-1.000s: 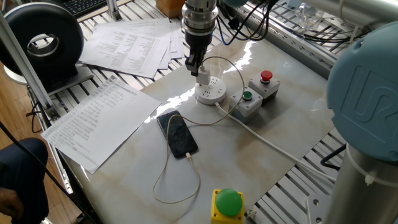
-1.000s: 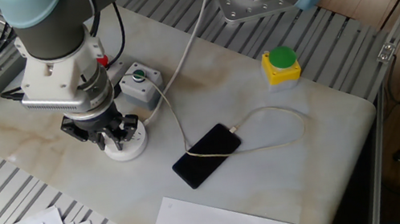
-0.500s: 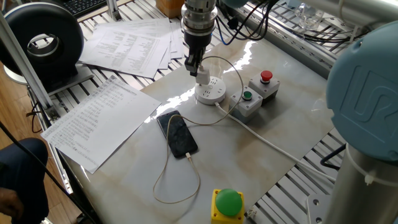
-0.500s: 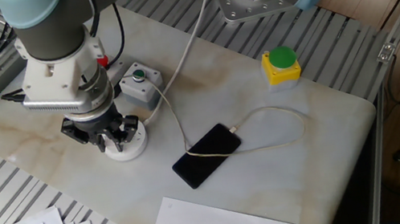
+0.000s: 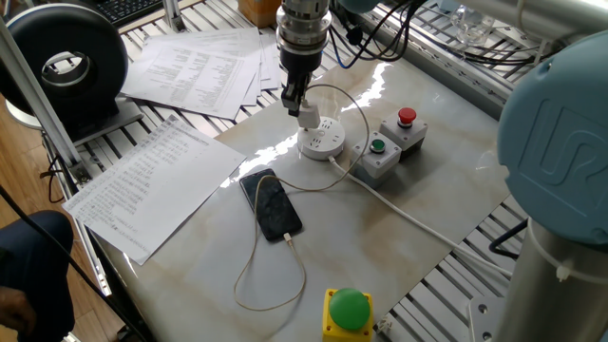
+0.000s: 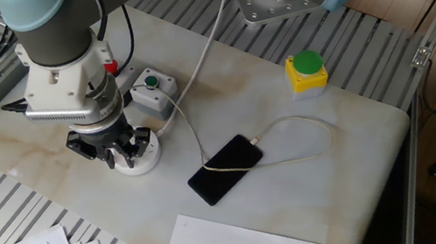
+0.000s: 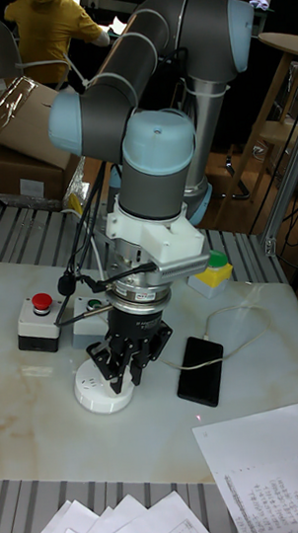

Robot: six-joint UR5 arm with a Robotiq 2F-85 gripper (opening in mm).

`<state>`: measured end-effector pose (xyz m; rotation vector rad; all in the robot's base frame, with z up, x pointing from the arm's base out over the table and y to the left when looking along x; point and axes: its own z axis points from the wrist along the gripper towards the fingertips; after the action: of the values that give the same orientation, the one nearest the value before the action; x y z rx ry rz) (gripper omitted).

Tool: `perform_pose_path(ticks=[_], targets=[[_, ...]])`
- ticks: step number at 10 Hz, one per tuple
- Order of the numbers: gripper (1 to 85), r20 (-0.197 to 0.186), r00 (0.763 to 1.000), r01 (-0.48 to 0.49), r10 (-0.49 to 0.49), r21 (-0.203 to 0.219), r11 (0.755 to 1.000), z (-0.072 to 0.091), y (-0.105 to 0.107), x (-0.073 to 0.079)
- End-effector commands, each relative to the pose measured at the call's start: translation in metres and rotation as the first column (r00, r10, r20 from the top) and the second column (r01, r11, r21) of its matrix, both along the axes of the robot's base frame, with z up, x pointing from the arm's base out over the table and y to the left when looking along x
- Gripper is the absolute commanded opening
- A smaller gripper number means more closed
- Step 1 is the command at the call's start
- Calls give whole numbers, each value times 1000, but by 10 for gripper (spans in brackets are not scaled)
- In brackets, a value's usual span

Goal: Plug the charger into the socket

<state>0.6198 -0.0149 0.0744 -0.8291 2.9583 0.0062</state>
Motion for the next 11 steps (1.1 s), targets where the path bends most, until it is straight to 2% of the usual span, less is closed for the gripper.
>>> perform_pose_path(ticks=[1, 4, 8, 11], targets=[[10, 3, 1000, 0, 0, 9, 1000, 1, 0, 0], [10, 8, 1000, 6, -6, -1, 1000, 4, 1, 2], [10, 43, 999, -1, 0, 18, 1000, 1, 0, 8], [10, 49, 999, -1, 0, 24, 1000, 1, 1, 8]])
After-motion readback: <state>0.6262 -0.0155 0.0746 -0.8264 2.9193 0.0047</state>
